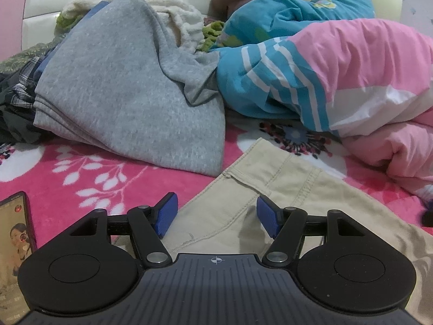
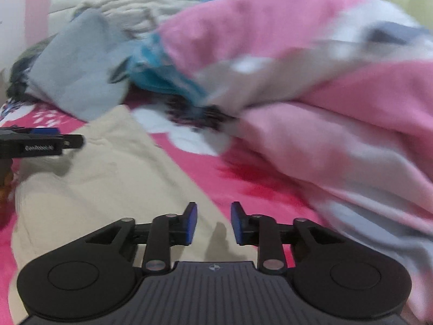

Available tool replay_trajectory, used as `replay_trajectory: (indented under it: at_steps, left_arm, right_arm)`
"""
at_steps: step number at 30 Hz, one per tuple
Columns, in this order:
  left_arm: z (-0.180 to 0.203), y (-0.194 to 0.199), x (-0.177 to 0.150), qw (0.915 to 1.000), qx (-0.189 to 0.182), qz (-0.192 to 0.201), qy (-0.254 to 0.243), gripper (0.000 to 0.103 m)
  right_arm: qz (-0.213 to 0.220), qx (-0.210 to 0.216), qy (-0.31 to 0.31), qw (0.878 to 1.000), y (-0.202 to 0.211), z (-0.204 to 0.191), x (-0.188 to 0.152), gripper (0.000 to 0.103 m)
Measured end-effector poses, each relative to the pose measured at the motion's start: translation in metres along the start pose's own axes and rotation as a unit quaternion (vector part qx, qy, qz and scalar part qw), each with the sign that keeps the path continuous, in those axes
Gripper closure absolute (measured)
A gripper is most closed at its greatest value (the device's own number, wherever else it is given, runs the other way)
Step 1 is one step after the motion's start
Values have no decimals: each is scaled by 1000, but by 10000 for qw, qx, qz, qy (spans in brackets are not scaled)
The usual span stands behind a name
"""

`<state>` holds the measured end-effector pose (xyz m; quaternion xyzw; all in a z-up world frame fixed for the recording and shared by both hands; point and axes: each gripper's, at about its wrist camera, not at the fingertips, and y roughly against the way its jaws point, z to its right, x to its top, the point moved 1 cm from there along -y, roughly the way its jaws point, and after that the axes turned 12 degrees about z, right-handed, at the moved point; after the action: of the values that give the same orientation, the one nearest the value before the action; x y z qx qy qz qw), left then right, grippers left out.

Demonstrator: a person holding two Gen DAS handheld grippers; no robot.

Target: Fold clothes

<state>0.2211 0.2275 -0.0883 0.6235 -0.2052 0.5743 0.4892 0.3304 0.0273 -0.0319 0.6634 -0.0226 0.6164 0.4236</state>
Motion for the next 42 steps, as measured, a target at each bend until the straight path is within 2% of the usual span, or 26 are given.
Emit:
replay_trajectory:
  at_steps: [3,7,12,14,16,17,19,20,21,23,25,26,27,28,29,30,33,38,42]
  left_arm:
    - [-3,-3,0,10000,34,-37,15,38]
    - [-4,-7,0,10000,39,-59,9,37]
    - [-8,-7,1,9999,85,-55,126,37]
    - [-10,-5,2,9998,124,-23,175,38]
    - [-12,-4,4,9996,166,9,242,38]
    - [-13,-4,5,9995,169,12,268,38]
    - [-13,-3,6,9995,171,12,279,38]
    - [-13,-3,5,9995,180,10,259,38]
    - [-12,-3,5,9996,202,23,203,38]
    - [-10,-3,4,9997,239,49,88,38]
    - [-10,-5,3,9997,206,5,88,39]
    - [-11,-6,2,9997,203,-12,96,38]
    - [-13,-7,2,9997,202,-29,119,38]
    - [-14,-8,2,9997,204,-47,149,38]
    - [-16,-9,2,9996,202,-65,182,38]
    - [-18,-10,2,9995,199,-82,216,38]
    - [-21,-10,3,9993,240,-95,273,39]
    - [-23,-14,2,9990,354,-55,252,40]
    - [-24,-18,0,9989,387,-77,234,39]
  right_arm:
    - [-164,235,75,9996,-39,-18,4,95]
    - [-305,103,157,9994,-80,-26,5,100]
    - [-218,-288,-57,9993,-87,-19,9,100]
    - [-46,-209,-226,9995,-76,-16,14,99]
    - [203,42,-375,9991,-65,-16,22,97]
    - [296,199,-431,9984,-61,-17,27,94]
    - [351,473,-568,9966,-61,-22,36,71]
    - [356,541,-566,9963,-64,-26,40,55]
    - [377,577,-534,9962,-68,-30,44,48]
    - [302,665,-451,9963,-83,-38,50,46]
    - [63,825,-474,9954,-103,-43,53,48]
    - [-52,897,-491,9947,-111,-46,53,57]
    - [-170,971,-499,9939,-120,-48,53,72]
    - [-233,970,-486,9938,-125,-52,53,74]
    - [-206,919,-451,9945,-126,-56,53,84]
    - [-152,897,-437,9949,-125,-58,53,89]
    - [-45,881,-486,9949,-121,-60,54,95]
    - [100,887,-675,9937,-124,-58,57,96]
    - [108,778,-580,9952,-138,-66,48,96]
